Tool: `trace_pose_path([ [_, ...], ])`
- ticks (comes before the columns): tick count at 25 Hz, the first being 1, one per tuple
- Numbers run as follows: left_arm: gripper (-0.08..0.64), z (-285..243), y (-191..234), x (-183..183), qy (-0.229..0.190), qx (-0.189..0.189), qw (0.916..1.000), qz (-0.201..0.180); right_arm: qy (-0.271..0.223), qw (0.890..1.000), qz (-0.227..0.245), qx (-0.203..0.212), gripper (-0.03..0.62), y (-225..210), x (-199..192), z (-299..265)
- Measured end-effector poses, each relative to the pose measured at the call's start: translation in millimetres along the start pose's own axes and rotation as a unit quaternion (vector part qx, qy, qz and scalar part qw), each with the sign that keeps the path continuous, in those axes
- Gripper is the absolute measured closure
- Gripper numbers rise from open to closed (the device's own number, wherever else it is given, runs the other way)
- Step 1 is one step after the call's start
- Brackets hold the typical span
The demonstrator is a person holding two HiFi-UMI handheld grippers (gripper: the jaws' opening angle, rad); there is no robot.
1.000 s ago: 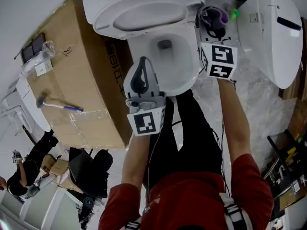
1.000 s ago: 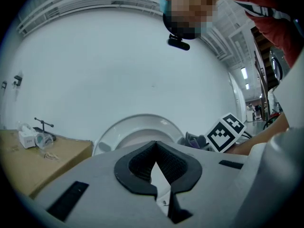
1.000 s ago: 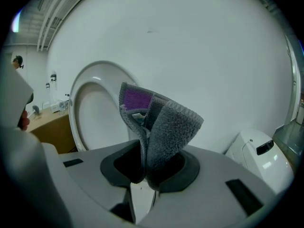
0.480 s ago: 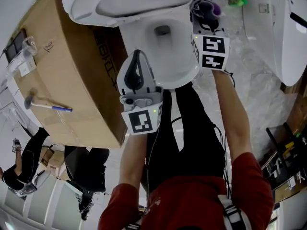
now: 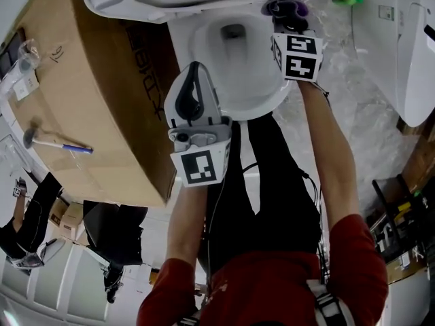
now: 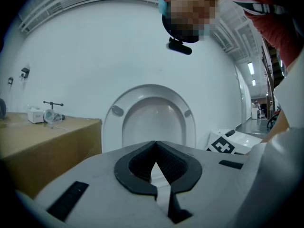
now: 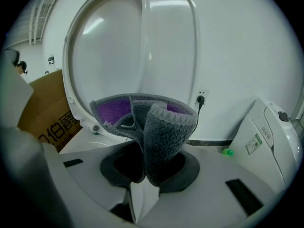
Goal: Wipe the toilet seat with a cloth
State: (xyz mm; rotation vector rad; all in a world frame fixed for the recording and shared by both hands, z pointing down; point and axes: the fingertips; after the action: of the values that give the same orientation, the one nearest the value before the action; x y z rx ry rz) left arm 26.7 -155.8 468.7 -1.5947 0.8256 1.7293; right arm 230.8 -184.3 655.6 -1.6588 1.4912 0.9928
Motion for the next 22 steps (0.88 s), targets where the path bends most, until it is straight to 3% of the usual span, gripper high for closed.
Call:
trace_pose_path([
  [13,0.548,8,5,6,-0.002,0.001,1.0,0.0,0.016,1.0,0.015,0.005,0.509,11,-8,8],
  [22,0.548,20,7,77,-0.006,-0.007,0.9999,0.008,0.008,1.0,-0.012,0.025,0.509,35,42,105],
])
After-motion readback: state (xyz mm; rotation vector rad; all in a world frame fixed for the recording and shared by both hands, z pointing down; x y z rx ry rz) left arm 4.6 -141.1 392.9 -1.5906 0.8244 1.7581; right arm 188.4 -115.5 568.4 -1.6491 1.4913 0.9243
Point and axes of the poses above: the fingertips, and each gripper's own axes: z backward along the fingers, y to its left, x out of its top, and after that the axes turned 15 degrees about -y, right-handed
